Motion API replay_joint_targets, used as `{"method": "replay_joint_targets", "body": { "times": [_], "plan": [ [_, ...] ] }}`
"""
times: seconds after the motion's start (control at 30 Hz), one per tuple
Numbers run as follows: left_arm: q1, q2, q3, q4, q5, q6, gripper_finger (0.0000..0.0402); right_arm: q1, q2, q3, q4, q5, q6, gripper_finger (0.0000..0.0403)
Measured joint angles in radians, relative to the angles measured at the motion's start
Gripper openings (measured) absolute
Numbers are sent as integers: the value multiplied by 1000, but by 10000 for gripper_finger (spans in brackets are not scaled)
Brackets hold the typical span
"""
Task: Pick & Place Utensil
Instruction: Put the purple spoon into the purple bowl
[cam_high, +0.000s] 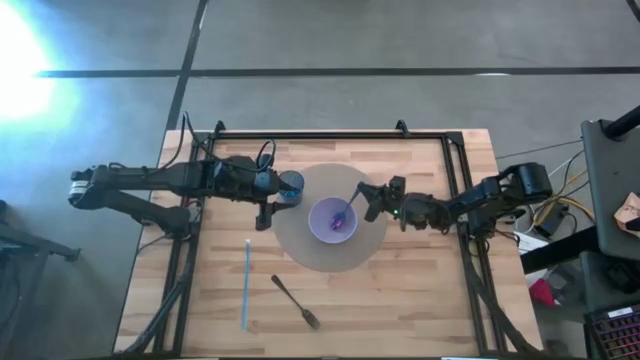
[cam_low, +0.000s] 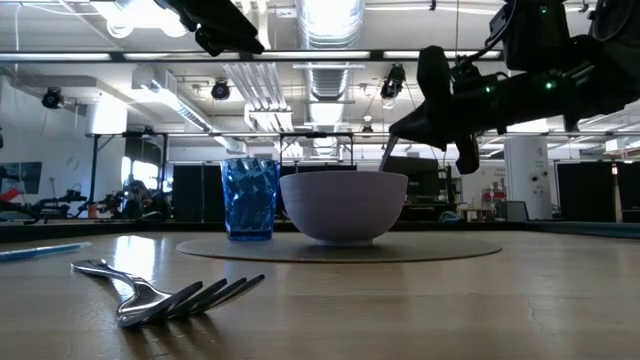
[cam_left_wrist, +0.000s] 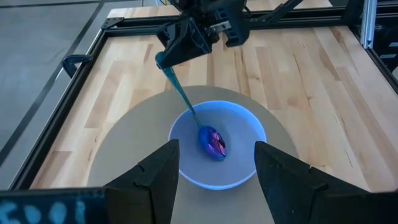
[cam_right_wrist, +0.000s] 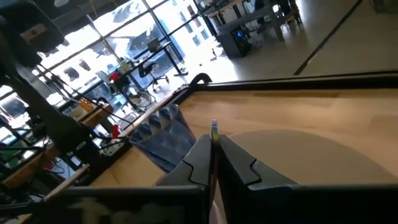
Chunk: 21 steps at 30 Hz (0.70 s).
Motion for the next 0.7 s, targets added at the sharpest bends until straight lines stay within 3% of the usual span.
{"method": "replay_joint_targets", "body": {
  "times": [0.37,0.7],
  "plan": [
    [0,0,0,0,0,-1,202,-2,68,0,54,2,-5,11],
    [0,0,0,0,0,-1,202,0,48,0,36,-5,-239,17]
  ]
}}
